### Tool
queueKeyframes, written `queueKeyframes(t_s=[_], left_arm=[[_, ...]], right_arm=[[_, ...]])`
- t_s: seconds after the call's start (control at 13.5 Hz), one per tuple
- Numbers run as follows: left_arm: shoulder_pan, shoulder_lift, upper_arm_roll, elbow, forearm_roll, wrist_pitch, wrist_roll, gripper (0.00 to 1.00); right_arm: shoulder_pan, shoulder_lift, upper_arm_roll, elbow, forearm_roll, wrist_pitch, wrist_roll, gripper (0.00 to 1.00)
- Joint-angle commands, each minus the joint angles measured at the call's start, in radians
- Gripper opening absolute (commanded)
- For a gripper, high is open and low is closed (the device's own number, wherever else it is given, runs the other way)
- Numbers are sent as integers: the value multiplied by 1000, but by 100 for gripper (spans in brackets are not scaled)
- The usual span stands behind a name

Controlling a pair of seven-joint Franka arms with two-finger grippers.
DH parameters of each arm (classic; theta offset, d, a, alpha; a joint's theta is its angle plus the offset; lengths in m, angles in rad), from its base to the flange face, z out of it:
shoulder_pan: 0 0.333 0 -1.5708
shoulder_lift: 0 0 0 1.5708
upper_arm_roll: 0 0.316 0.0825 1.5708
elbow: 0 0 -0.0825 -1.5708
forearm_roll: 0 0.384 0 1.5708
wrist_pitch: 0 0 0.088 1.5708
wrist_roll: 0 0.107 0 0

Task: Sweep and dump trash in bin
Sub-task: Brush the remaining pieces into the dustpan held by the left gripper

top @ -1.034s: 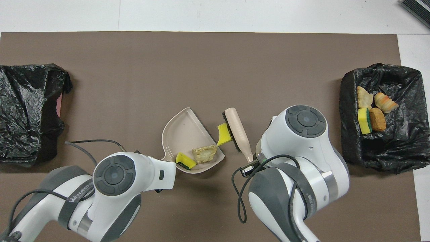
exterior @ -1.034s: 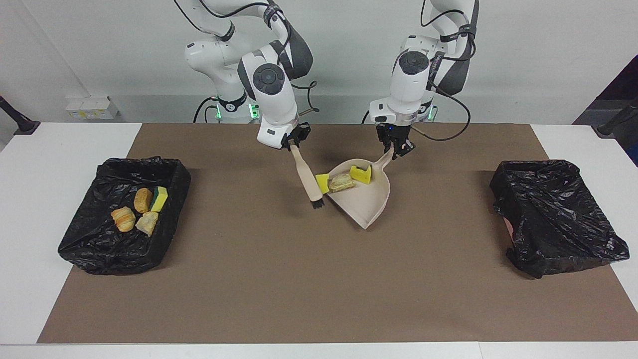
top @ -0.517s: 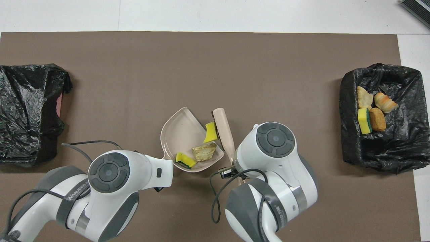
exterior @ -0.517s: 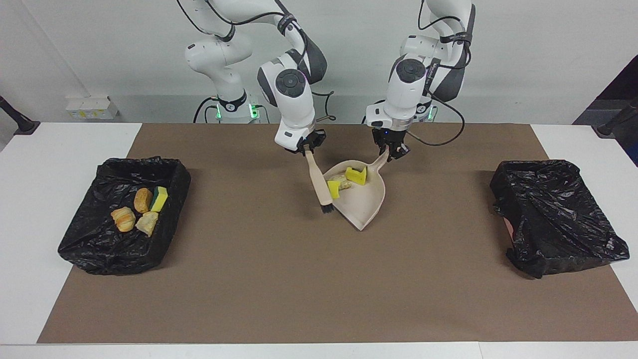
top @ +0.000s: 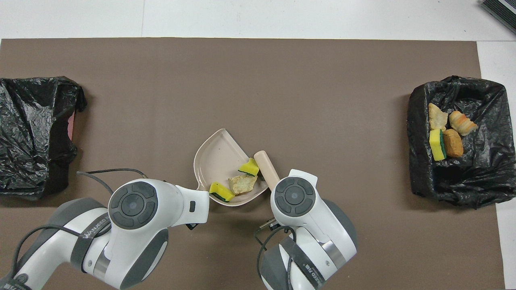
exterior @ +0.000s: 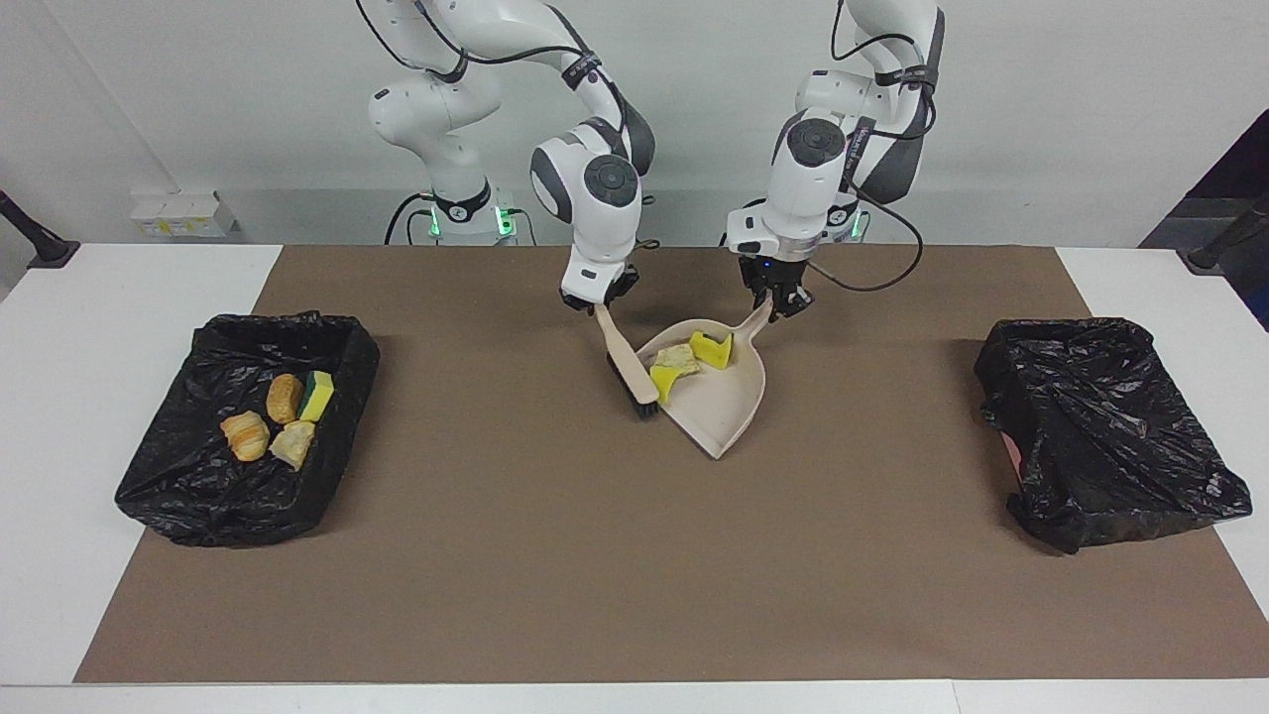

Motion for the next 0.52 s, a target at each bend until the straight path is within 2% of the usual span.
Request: queueKeyframes(t_s=[0.0,0.22,0.44], left_arm=[[-13,0,3,-4,-12,21,-15,0],[-13,0,3,-4,-12,21,-15,0],[-13,0,3,-4,-16,21,-16,0]], right_arm=[[-2,-19,2,-21,-77,23,-50,0],[-4,-19,1,-10,-161,-3,-98,0],[-22,-21,1,30,-164,-83,-187,0]])
